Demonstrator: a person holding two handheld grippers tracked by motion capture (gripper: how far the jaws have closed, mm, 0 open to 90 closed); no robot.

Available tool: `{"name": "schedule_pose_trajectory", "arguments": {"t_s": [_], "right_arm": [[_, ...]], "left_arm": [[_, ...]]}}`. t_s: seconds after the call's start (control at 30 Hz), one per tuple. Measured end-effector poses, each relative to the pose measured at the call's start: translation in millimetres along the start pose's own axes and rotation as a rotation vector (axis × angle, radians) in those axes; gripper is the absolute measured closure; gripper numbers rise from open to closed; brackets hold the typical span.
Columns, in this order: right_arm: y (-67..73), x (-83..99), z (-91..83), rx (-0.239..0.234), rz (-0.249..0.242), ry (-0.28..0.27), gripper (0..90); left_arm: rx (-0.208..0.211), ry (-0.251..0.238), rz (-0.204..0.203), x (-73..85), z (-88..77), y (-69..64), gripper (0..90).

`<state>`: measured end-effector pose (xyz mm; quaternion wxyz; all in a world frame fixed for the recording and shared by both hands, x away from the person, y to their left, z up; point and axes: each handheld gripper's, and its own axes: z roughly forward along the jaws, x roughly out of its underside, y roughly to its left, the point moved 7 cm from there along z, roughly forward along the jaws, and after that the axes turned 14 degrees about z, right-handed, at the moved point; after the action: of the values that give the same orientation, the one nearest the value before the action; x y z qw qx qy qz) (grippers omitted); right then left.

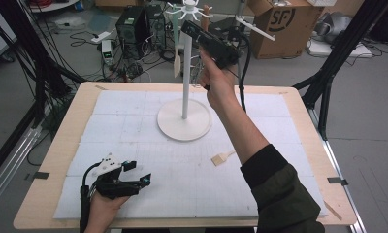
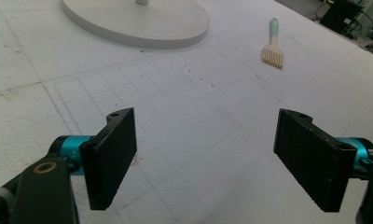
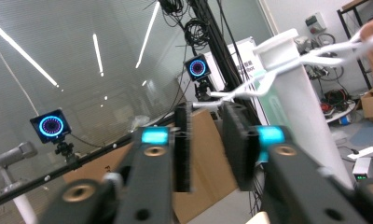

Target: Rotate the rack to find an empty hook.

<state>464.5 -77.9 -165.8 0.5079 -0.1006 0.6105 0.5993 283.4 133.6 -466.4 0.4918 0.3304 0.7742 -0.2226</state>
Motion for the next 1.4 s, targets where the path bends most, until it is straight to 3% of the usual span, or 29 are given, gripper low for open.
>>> {"name": "schedule_pose_trajectory", "arguments": {"t_s": [0.1,0.33,0.83,1.1,1.4], "right_arm": [[-7.8,4.9,-4.1,0.035,-0.009,0.047,55.9],[-15.9,15.8,-15.4,0.054,-0.028,0.087,45.6],[-30.0,25.5,-58.5,0.145,-0.076,0.115,41.1],[-39.5,48.7,-88.3,0.200,-0.102,0.161,40.6],[-54.7,65.1,-118.8,0.253,-0.085,0.192,40.3]], "left_arm": [[0.004,0.000,0.001,-0.6,1.2,-1.9,21.8],[0.004,0.005,0.006,-0.4,2.4,-2.8,21.7],[0.008,0.004,0.013,-1.9,3.1,-5.1,21.7],[0.006,0.001,0.018,-3.1,2.5,-6.2,21.8],[0.008,0.004,0.023,-3.5,3.8,-8.8,21.8]]}}
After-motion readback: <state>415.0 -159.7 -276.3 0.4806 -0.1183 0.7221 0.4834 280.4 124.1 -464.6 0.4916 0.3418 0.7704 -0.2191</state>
